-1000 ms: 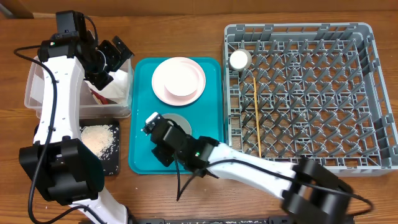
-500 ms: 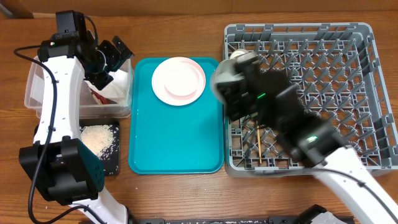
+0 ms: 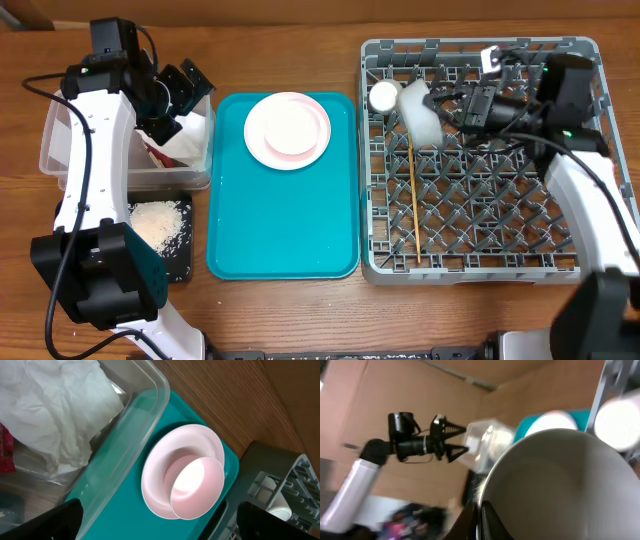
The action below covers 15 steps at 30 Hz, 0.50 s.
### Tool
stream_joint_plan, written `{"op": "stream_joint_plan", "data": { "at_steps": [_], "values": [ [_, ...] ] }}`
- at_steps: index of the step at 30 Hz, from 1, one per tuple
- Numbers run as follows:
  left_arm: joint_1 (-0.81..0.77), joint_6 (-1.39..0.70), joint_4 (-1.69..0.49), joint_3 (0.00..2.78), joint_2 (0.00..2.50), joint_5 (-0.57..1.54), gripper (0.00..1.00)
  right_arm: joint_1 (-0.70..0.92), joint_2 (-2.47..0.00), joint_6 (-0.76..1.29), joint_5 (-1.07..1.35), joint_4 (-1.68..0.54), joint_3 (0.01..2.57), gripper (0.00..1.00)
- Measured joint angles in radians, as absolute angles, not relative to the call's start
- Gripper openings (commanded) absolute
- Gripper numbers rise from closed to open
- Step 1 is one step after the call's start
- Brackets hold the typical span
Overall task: Sort waste into correct bins and load items into the dishwasher
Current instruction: 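Lift the white bowl into the rack and tip it on its side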
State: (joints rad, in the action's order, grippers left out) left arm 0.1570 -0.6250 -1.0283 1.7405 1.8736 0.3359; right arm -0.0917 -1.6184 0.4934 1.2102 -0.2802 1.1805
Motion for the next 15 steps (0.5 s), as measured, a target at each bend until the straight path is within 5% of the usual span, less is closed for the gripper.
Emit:
{"op": "stream_joint_plan", "data": {
  "at_steps": [15],
  "values": [
    [0.157,-0.627,-1.028,1.74,1.874,0.336,1.0,-0.006,-1.761,0.723,1.272,-0.16,1.179,0.04]
  ]
}}
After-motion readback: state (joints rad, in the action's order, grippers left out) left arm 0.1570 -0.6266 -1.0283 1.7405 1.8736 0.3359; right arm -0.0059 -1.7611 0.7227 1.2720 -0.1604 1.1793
